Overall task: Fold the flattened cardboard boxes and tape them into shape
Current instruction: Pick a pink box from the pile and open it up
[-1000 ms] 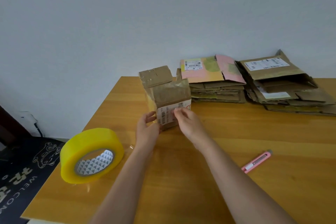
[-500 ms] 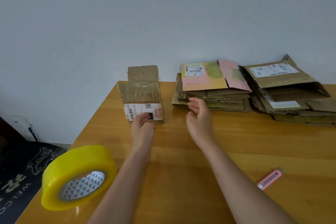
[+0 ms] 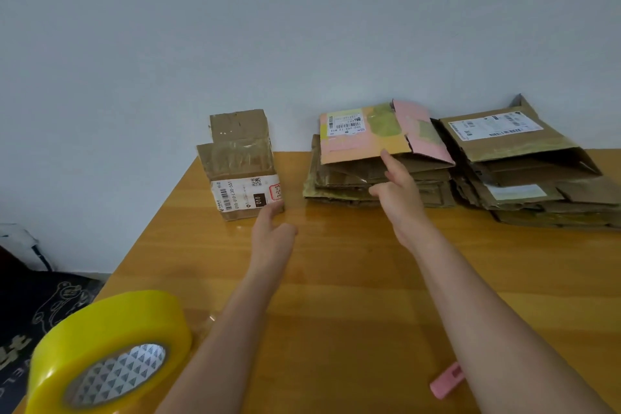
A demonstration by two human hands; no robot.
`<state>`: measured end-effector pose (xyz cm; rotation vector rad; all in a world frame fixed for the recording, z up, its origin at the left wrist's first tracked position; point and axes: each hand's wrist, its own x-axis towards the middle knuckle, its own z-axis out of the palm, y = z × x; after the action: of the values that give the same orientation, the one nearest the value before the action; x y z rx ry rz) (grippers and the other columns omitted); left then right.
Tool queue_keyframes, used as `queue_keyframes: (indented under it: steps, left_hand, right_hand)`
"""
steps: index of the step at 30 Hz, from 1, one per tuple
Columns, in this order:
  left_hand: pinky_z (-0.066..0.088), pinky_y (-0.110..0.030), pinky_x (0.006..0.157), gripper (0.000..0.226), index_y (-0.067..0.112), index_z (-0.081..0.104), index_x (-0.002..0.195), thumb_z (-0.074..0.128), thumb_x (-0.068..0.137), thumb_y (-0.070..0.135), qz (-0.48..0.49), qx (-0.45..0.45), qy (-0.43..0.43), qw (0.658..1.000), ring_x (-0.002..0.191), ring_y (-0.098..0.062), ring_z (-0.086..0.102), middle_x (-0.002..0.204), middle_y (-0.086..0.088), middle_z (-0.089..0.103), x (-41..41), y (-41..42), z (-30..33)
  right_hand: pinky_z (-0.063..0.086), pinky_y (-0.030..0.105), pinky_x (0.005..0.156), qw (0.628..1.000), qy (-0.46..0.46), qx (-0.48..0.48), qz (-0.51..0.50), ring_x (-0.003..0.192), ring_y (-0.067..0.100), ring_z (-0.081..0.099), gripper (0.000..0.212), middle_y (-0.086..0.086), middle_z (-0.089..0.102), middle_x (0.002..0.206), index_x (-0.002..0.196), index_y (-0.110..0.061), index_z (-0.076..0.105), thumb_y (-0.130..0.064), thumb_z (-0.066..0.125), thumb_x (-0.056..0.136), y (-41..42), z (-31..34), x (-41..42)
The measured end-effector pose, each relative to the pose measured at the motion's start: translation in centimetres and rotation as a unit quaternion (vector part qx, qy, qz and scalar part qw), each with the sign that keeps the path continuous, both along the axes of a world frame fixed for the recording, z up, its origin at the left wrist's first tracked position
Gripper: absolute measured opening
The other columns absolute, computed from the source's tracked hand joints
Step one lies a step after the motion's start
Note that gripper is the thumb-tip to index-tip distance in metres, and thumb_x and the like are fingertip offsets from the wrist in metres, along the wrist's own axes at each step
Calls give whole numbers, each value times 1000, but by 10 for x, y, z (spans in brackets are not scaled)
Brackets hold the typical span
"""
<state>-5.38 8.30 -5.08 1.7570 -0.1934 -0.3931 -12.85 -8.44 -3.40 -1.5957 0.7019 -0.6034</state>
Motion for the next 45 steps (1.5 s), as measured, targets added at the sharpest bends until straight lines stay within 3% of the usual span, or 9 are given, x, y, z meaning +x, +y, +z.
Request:
queue_keyframes:
  steps: [2, 7, 13, 22, 28, 33, 39, 42, 45]
  left_hand:
    - [42, -8, 66, 56, 21, 43, 145, 52, 94, -1, -26, 14, -38, 999, 107, -7, 51, 143, 6, 45, -9, 0, 3]
    - [50, -34, 96, 69, 32, 26, 153, 62, 95, 27, -69, 16, -159, 985, 126, -15, 49, 155, 9, 32, -32, -1, 20]
    - [47, -48, 104, 71, 28, 26, 152, 64, 93, 33, -62, 24, -164, 984, 131, -21, 49, 156, 3, 34, -47, -9, 39]
    - [49, -25, 80, 27, 14, 61, 122, 60, 95, 13, -28, 58, -195, 979, 110, -18, 60, 115, 1, 64, -33, -49, 27]
    - [41, -14, 55, 24, 12, 51, 117, 53, 95, 4, 48, 8, -225, 973, 87, -13, 59, 99, 0, 61, -37, -51, 45]
    - [47, -14, 47, 19, 17, 54, 107, 54, 95, 3, 45, -7, -240, 970, 70, -8, 58, 81, 7, 61, -52, -20, 68]
    - [61, -50, 67, 22, 27, 67, 86, 57, 96, 9, -1, -8, -229, 973, 87, -20, 65, 89, 1, 67, -68, 25, 81]
    - [61, -45, 63, 30, 31, 63, 75, 57, 96, 11, -21, 24, -252, 967, 73, -20, 64, 75, 2, 65, -75, 48, 87]
    - [54, -20, 48, 25, 34, 66, 108, 59, 96, 14, -40, 45, -253, 966, 59, -12, 66, 69, 0, 70, -82, 69, 92]
  right_hand:
    - [29, 43, 117, 1000, -20, -12, 1, 143, 10, 26, 75, -11, 28, 157, 151, -33, 30, 6, 48, 90, 6, 10, -8]
    - [31, 42, 115, 998, -46, -48, -3, 142, 10, 29, 70, -12, 34, 154, 149, -34, 35, 3, 48, 91, 29, 37, -36]
    - [33, 34, 105, 999, -48, -15, 23, 138, 11, 34, 69, -10, 35, 152, 150, -29, 35, 4, 50, 90, 52, 45, -70]
    - [36, 27, 101, 997, -29, -70, 31, 138, 8, 34, 72, -13, 34, 153, 151, -31, 32, 3, 51, 91, 42, 31, -90]
    - [17, 43, 118, 911, 38, -402, -80, 147, 17, 15, 80, -3, 19, 159, 146, -24, 32, -15, 75, 79, 26, 2, -110]
    - [23, 49, 119, 950, 7, -306, -65, 146, 12, 14, 92, 0, 14, 160, 150, -29, 16, -24, 77, 80, 23, -21, -125]
    - [52, 31, 94, 958, -95, -239, -126, 118, 12, 49, 67, -5, 44, 139, 146, -27, 29, -21, 65, 91, 43, -6, -132]
    - [50, 15, 82, 949, -128, -260, -122, 106, 6, 55, 59, -11, 51, 119, 142, -26, 36, -21, 66, 91, 55, 4, -137]
    - [50, 15, 77, 936, -157, -290, -121, 101, 9, 58, 48, -2, 55, 118, 136, -26, 41, -26, 64, 94, 67, 13, -144]
